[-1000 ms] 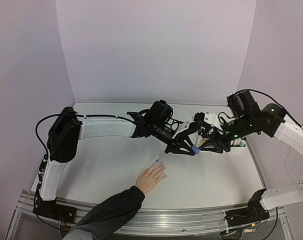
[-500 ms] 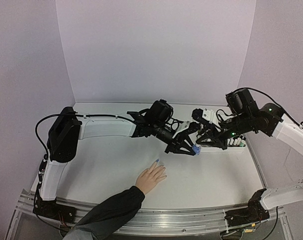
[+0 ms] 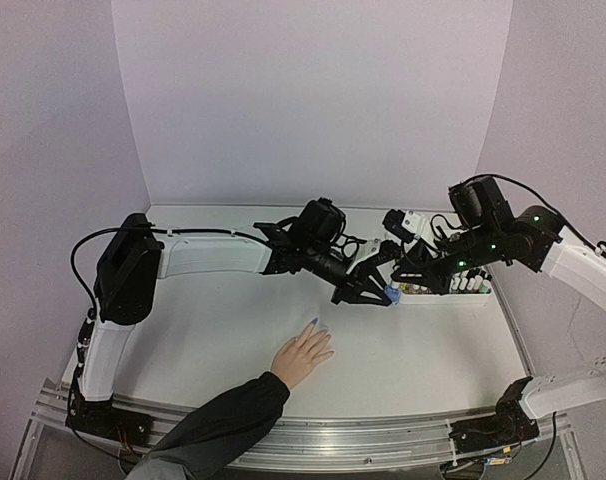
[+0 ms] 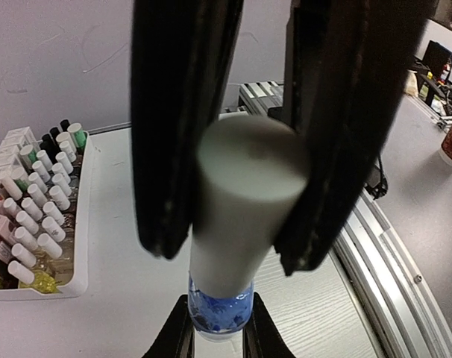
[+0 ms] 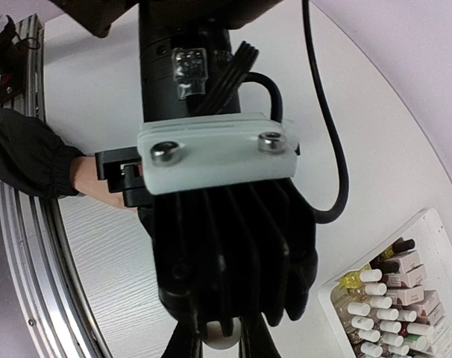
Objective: Paint the nails
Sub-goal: Screw the nail polish bottle cap onto the nail polish bottle.
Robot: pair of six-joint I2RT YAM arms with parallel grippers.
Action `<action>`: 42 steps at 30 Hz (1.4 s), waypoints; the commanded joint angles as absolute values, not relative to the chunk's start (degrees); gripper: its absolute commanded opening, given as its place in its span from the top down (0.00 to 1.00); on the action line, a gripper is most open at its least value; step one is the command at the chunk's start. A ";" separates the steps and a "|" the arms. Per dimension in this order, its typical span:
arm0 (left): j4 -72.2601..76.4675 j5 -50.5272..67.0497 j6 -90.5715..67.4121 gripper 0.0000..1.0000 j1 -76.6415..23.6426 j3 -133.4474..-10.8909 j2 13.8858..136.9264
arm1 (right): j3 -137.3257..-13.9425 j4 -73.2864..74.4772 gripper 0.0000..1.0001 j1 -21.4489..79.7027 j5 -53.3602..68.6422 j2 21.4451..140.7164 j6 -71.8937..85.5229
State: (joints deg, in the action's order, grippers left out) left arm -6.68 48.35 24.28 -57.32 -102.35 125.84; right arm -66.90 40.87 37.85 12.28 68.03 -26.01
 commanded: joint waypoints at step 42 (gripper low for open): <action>8.23 25.17 19.77 1.00 -57.13 -99.19 121.52 | -65.43 20.04 0.08 40.31 -13.53 73.28 0.69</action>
